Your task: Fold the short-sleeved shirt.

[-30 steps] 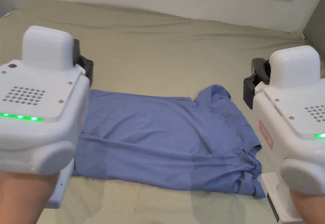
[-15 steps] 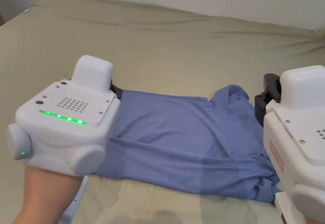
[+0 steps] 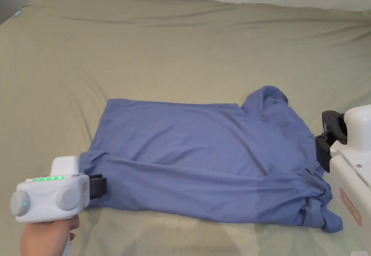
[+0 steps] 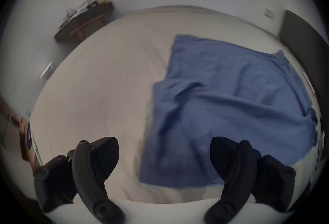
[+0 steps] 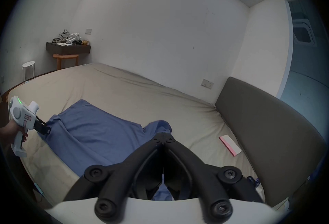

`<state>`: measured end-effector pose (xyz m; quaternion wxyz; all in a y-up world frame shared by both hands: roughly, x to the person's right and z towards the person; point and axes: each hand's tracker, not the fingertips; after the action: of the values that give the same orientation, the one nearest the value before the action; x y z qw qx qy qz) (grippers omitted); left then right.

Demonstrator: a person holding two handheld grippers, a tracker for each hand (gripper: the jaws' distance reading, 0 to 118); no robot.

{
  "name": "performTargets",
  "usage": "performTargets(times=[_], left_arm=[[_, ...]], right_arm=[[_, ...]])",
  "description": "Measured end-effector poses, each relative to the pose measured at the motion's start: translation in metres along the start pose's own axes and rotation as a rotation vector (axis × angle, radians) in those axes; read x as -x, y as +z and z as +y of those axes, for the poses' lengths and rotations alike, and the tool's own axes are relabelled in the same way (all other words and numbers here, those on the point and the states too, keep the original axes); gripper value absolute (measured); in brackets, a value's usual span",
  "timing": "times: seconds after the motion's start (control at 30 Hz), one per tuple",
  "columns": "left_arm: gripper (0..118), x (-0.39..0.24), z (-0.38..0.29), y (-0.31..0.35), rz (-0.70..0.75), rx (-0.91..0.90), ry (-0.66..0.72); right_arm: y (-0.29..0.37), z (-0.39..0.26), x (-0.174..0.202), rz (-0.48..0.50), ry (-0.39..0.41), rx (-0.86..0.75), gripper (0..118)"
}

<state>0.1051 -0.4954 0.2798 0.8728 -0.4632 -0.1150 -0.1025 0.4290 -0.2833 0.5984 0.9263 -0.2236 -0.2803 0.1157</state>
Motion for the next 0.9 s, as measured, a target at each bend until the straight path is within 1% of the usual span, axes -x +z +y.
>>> performTargets(times=[0.07, 0.1, 0.13, 0.17, 0.2, 0.23, 0.27, 0.3, 0.33, 0.37, 0.4, 0.43, 0.47, 0.5, 0.53, 0.57, 0.67, 0.73, 0.77, 0.8, 0.83, 0.9], left_arm=[[102, 0.005, -0.004, -0.009, -0.017, -0.005, -0.011], [93, 0.003, -0.006, -0.013, -0.042, 0.017, -0.024], [90, 0.002, -0.008, -0.014, -0.084, 0.025, -0.042], [86, -0.003, -0.008, -0.008, -0.055, -0.005, -0.035], [68, -0.006, -0.006, -0.005, -0.049, -0.007, -0.072], [52, -0.009, -0.004, -0.003, -0.089, -0.005, -0.102], [36, -0.015, -0.005, 0.002, -0.116, -0.009, -0.098], [4, -0.021, -0.007, 0.005, -0.099, -0.014, -0.108], [4, -0.027, -0.007, 0.005, -0.138, -0.013, -0.145], [4, -0.035, -0.009, 0.004, -0.147, -0.01, -0.167], [4, -0.039, -0.009, 0.009, -0.06, -0.028, -0.225], [4, -0.038, -0.008, 0.012, -0.078, -0.034, -0.25], [4, -0.035, -0.009, 0.016, -0.087, -0.044, -0.218], [4, -0.029, -0.007, 0.024, -0.095, -0.062, -0.197], [4, -0.023, -0.006, 0.027, -0.093, -0.086, -0.174], [4, -0.019, -0.005, 0.034, -0.093, -0.108, -0.157], [4, -0.015, -0.001, 0.061, -0.115, -0.15, -0.138], [4, -0.018, 0.0, 0.074, -0.112, -0.177, -0.154], [4, -0.021, -0.001, 0.078, -0.108, -0.19, -0.167], [4, -0.024, 0.0, 0.081, -0.098, -0.195, -0.183], [4, -0.026, 0.0, 0.082, -0.091, -0.196, -0.195], [4, -0.029, -0.003, 0.081, -0.079, -0.193, -0.213]], right_arm=[[-0.002, -0.005, -0.005, -0.012, -0.001, 0.019, 2], [-0.004, -0.008, -0.007, -0.025, 0.011, 0.032, 2], [-0.005, -0.01, -0.008, -0.029, 0.024, 0.045, 2], [-0.008, -0.014, -0.011, -0.037, 0.029, 0.059, 2], [-0.011, -0.016, -0.014, -0.043, 0.025, 0.069, 2], [-0.013, -0.018, -0.016, -0.043, 0.013, 0.081, 2], [-0.015, -0.02, -0.019, -0.033, -0.007, 0.105, 2], [-0.018, -0.022, -0.022, -0.029, -0.022, 0.121, 2], [-0.021, -0.026, -0.025, -0.03, -0.029, 0.131, 2], [-0.025, -0.031, -0.028, -0.029, -0.035, 0.152, 2], [-0.03, -0.036, -0.03, -0.029, -0.046, 0.182, 3], [-0.036, -0.043, -0.032, -0.027, -0.06, 0.223, 7], [-0.043, -0.051, -0.036, -0.019, -0.08, 0.269, 21], [-0.052, -0.061, -0.039, -0.01, -0.093, 0.336, 59], [-0.06, -0.072, -0.041, 0.006, -0.1, 0.402, 91], [-0.069, -0.085, -0.042, 0.013, -0.116, 0.453, 107], [-0.1, -0.13, -0.043, 0.065, -0.169, 0.597, 108], [-0.12, -0.155, -0.043, 0.082, -0.201, 0.709, 108], [-0.13, -0.166, -0.044, 0.091, -0.231, 0.754, 108], [-0.14, -0.177, -0.044, 0.096, -0.263, 0.793, 108], [-0.147, -0.184, -0.042, 0.091, -0.278, 0.825, 108], [-0.163, -0.202, -0.044, 0.094, -0.287, 0.859, 108]])
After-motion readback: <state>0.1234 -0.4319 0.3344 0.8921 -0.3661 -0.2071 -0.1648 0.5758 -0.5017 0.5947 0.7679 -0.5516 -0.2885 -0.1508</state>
